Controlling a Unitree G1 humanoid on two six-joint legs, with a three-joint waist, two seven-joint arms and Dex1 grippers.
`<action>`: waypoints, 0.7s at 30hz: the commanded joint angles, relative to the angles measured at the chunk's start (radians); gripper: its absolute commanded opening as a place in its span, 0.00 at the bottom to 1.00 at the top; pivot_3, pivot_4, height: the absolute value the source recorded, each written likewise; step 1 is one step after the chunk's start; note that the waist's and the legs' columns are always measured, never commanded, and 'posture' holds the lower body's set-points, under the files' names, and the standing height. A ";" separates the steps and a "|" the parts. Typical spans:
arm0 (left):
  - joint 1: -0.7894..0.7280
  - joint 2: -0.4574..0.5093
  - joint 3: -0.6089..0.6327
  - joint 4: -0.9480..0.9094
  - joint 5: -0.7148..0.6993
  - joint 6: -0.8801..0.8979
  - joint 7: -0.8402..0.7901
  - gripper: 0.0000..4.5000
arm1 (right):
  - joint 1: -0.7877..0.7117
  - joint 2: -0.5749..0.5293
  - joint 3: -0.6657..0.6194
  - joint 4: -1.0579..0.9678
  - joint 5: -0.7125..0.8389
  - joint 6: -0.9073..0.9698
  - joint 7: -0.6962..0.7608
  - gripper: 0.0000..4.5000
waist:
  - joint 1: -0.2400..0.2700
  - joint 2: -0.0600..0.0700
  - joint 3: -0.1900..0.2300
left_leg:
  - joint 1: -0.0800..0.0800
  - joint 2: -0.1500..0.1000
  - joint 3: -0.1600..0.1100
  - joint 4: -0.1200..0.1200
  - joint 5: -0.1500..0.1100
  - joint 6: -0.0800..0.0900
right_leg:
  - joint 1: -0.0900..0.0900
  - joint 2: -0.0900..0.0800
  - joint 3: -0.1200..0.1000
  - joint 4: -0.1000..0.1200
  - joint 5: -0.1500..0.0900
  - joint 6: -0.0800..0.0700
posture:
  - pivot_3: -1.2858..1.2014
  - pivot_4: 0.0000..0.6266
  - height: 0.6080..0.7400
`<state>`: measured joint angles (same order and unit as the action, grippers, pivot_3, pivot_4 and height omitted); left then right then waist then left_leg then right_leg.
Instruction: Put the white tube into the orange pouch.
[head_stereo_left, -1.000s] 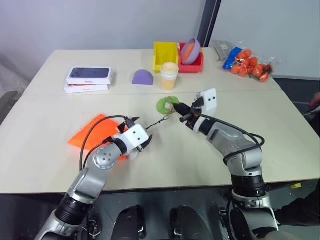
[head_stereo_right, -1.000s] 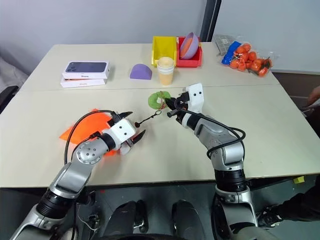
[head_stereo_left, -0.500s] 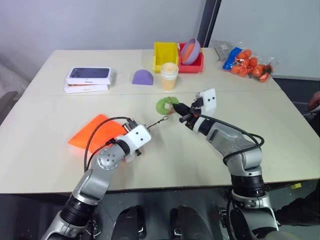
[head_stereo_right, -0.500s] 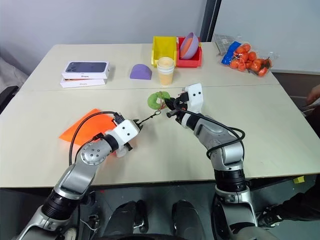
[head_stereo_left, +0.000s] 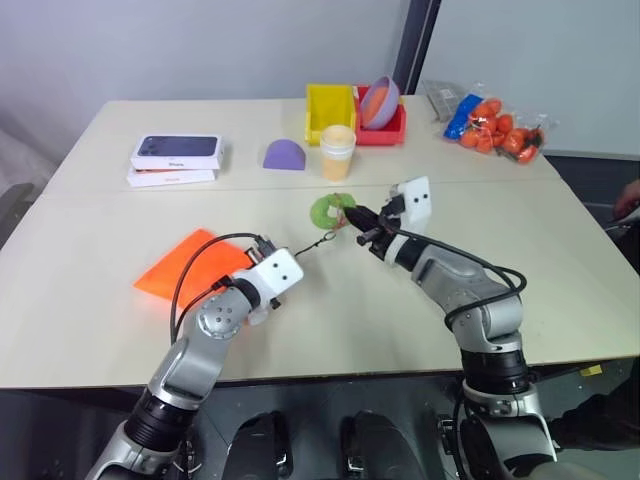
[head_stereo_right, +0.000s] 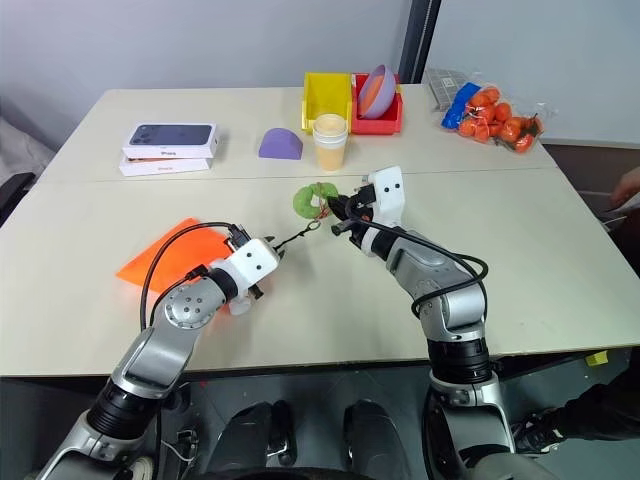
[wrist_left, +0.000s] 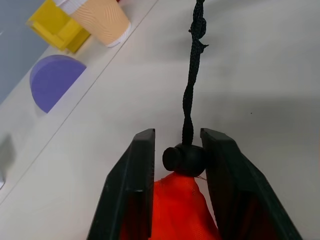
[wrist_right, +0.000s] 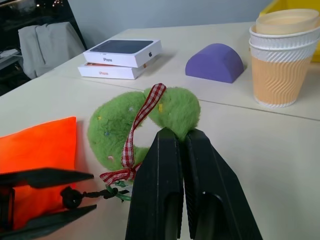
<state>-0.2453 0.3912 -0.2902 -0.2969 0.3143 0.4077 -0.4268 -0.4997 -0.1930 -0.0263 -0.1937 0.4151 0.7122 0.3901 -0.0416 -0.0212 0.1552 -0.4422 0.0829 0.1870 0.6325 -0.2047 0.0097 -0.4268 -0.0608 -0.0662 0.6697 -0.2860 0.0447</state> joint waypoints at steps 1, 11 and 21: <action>-0.004 0.003 0.016 -0.013 -0.004 -0.003 -0.004 0.05 | -0.034 0.000 -0.006 -0.021 0.009 -0.024 0.003 0.00 | 0.000 0.000 0.000 | 0.000 0.000 0.000 0.000 0.000 0.000 | 0.000 0.000 0.000 0.000 0.000 0.000 | 0.52 0.24 1.00; 0.047 0.087 0.139 -0.095 -0.167 0.087 -0.170 0.05 | -0.102 -0.006 -0.075 0.054 -0.031 -0.085 -0.084 0.00 | -0.002 0.000 0.000 | 0.000 0.000 0.000 0.000 0.001 -0.001 | 0.000 0.000 0.000 0.001 0.000 0.000 | 0.52 0.24 1.00; 0.193 0.302 0.280 -0.175 -0.299 0.073 -0.314 0.05 | -0.199 -0.010 -0.118 0.151 -0.043 -0.155 -0.147 0.00 | -0.001 0.001 0.000 | 0.000 0.000 0.000 0.000 0.001 -0.003 | 0.000 0.000 0.000 0.000 0.000 0.000 | 0.52 0.24 1.00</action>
<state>-0.0841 0.6647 -0.0495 -0.4836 0.0136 0.4665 -0.7288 -0.6601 -0.1798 -0.0711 -0.0221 0.3891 0.6226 0.2921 -0.0426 -0.0205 0.1556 -0.4421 0.0832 0.1872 0.6321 -0.2034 0.0071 -0.4271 -0.0614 -0.0662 0.6700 -0.2861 0.0445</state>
